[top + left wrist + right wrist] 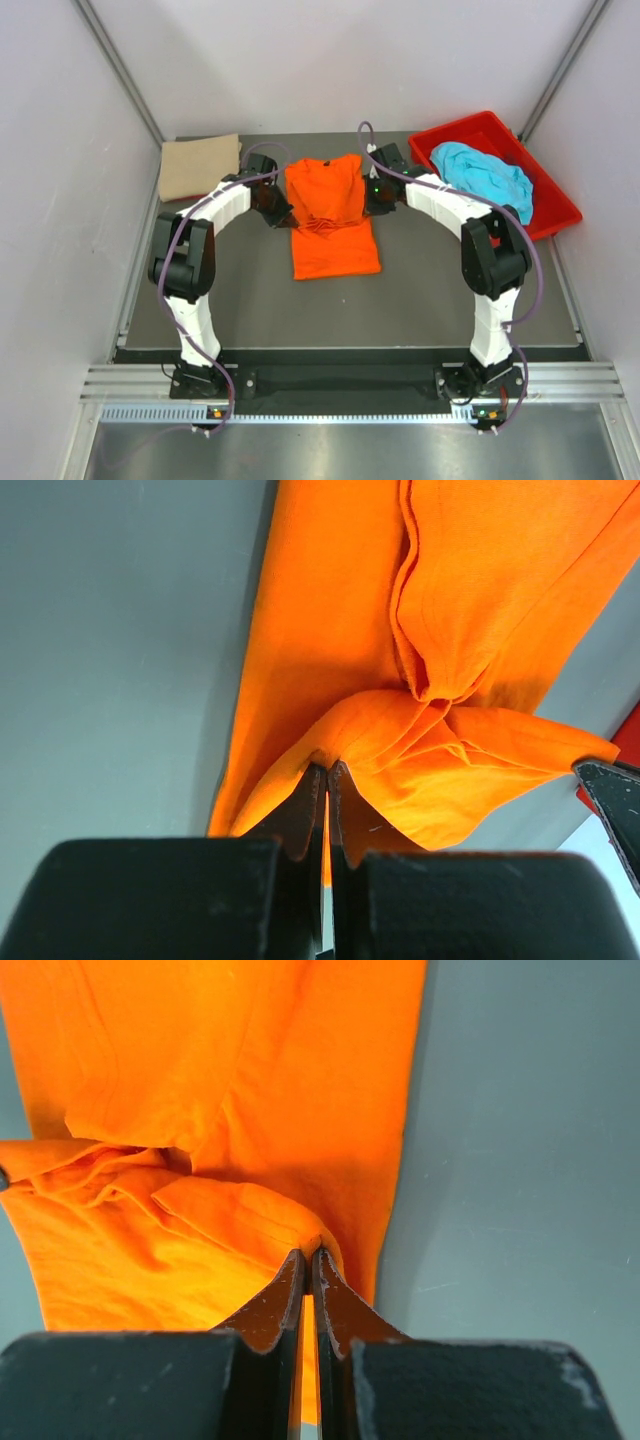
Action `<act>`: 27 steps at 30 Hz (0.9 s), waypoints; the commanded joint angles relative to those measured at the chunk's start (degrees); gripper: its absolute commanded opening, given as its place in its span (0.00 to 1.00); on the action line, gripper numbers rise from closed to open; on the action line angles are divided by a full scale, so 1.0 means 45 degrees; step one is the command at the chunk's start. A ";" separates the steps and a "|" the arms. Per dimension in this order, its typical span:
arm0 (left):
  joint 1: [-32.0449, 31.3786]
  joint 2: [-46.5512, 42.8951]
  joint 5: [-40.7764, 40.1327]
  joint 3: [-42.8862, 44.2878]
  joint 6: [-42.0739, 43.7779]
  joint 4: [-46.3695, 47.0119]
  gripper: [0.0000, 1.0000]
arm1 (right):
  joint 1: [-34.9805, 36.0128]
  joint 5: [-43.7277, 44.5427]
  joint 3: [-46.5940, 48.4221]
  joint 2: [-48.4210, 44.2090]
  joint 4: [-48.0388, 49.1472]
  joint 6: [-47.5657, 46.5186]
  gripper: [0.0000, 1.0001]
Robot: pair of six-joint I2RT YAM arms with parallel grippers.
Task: Fold and stack the t-shirts
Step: Fold the tshirt
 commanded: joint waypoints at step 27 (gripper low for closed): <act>0.0263 -0.1284 0.0362 -0.0581 -0.0044 0.0760 0.00 | -0.0366 -0.0154 -0.0014 -0.0973 0.0683 -0.0123 0.00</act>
